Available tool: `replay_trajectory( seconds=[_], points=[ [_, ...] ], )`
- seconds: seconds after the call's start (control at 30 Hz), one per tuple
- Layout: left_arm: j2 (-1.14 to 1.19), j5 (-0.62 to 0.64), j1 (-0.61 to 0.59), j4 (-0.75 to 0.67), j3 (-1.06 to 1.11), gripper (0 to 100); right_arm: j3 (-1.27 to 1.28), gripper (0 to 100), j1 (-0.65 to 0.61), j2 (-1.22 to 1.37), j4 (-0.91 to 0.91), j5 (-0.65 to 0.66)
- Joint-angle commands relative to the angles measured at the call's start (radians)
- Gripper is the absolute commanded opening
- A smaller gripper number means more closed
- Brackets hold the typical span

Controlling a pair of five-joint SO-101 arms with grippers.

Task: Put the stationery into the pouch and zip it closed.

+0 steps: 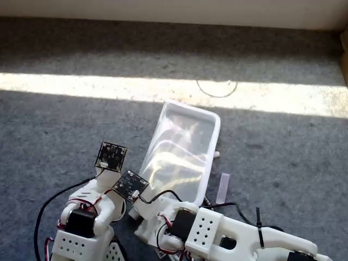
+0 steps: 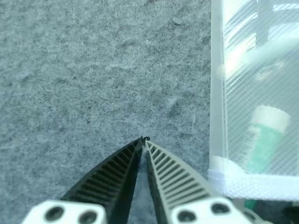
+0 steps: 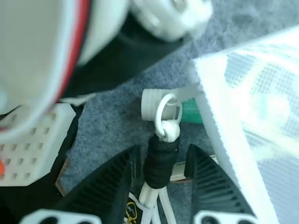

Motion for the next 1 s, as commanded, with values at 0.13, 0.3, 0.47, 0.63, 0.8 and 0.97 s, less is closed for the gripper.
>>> replay_trajectory(
  seconds=[0.13,0.3,0.47,0.63,0.8,0.97],
  points=[
    [-0.005,0.008,-0.008,0.005,0.024,1,0.001,15.2,-0.002,0.013,-0.016,-0.003],
    [-0.005,0.008,-0.008,0.005,0.024,1,-0.007,4.6,-0.002,0.013,-0.018,0.000],
    [-0.005,0.008,-0.008,0.005,0.024,1,-0.001,3.0,0.039,0.004,-0.018,0.077],
    [-0.005,0.008,-0.008,0.005,0.024,1,-0.007,3.0,0.136,0.002,-0.013,0.081],
    [-0.005,0.008,-0.008,0.005,0.024,1,-0.007,2.5,0.150,0.002,-0.012,0.081],
    [-0.005,0.008,-0.008,0.005,0.024,1,-0.008,1.0,0.165,0.001,0.062,0.109]
  ],
)
